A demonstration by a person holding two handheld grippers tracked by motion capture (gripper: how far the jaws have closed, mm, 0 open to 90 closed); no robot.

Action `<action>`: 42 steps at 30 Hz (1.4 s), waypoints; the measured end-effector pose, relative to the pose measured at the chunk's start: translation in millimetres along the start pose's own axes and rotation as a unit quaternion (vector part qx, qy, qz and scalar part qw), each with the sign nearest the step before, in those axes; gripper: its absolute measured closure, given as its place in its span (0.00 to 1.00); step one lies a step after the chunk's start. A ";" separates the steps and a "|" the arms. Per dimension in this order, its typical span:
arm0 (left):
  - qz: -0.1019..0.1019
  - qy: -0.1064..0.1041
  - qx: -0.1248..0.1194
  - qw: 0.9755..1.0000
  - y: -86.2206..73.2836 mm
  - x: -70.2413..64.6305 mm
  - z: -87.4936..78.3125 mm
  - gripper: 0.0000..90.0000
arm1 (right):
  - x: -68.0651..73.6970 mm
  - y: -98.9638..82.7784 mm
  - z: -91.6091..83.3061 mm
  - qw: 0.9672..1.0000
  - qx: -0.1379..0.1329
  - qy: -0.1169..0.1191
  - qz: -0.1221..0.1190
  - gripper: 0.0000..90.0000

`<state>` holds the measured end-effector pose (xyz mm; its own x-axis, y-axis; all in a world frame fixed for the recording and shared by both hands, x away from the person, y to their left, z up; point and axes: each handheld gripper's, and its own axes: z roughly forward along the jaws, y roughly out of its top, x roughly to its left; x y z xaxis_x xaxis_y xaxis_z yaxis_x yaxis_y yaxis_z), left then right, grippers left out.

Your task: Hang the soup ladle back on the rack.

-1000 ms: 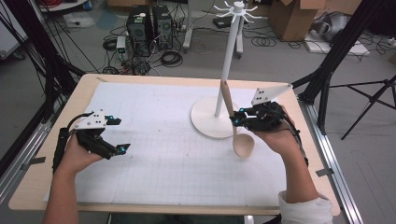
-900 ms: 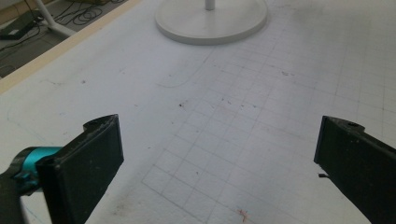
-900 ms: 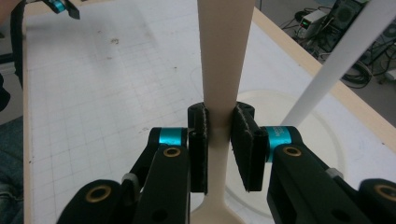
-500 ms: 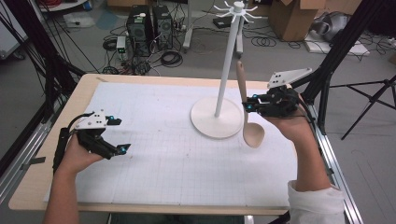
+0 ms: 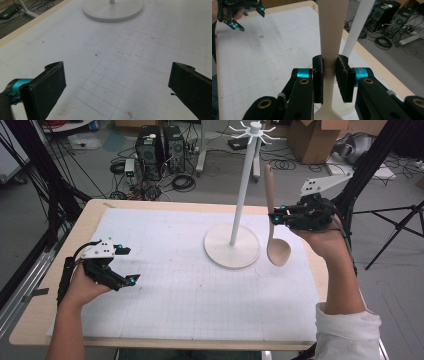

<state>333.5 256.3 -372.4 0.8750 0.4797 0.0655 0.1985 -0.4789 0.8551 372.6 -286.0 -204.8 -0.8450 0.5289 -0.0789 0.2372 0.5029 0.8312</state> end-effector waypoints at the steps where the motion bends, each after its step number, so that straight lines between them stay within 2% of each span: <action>1: 0.000 0.000 0.000 1.000 -0.1 0.1 0.0 0.02 | -0.8 1.9 -1.7 1.000 0.000 -0.001 0.001 0.86; 10: -0.001 -0.001 0.000 1.000 -0.4 0.3 0.6 0.02 | -12.2 16.0 -10.2 1.000 0.002 -0.009 0.009 0.86; 19: -0.004 0.000 -0.001 1.000 -1.0 0.6 0.2 0.02 | -23.5 25.9 -10.9 1.000 0.007 -0.017 0.015 0.86; 34: -0.004 0.000 -0.004 1.000 -1.2 1.2 -1.1 0.02 | -31.2 34.1 -8.0 1.000 0.003 -0.017 0.026 0.86; 42: -0.003 0.001 -0.004 1.000 -0.9 0.9 -2.0 0.02 | -30.9 37.6 -3.6 0.999 0.013 -0.018 0.025 0.86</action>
<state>333.3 258.7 -372.2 0.8729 0.4841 0.0612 0.2002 -0.4697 0.8598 405.9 -285.9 -169.2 -0.8138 0.5782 -0.0581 0.2912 0.4922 0.8203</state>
